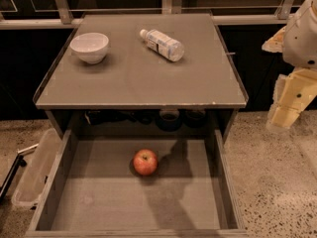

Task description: Pick apple from top drawer and place on counter

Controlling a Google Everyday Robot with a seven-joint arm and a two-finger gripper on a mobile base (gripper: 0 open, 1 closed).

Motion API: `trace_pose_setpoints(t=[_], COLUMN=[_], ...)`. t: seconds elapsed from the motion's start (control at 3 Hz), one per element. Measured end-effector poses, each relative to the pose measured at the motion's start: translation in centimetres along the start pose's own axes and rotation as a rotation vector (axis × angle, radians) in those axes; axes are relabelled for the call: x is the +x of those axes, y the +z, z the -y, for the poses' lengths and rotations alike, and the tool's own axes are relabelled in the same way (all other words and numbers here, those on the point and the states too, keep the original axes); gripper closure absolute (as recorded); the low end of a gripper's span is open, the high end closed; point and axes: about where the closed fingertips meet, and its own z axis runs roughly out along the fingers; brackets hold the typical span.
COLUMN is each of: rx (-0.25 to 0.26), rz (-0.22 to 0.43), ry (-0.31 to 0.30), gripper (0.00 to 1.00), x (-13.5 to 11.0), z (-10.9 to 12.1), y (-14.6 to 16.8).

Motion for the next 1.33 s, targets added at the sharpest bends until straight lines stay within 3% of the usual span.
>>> trace_pose_setpoints(t=[0.33, 0.67, 1.0, 1.33], rx=[0.000, 0.032, 0.043, 0.025], rz=[0.000, -0.003, 0.064, 0.207], ry=[0.000, -0.014, -0.074, -0.102], gripper=[0.00, 0.00, 0.00, 0.00], x=[0.0, -0.6, -2.3, -3.7], z=[0.0, -0.5, -2.3, -2.9], y=[0.0, 0.9, 3.8, 7.5])
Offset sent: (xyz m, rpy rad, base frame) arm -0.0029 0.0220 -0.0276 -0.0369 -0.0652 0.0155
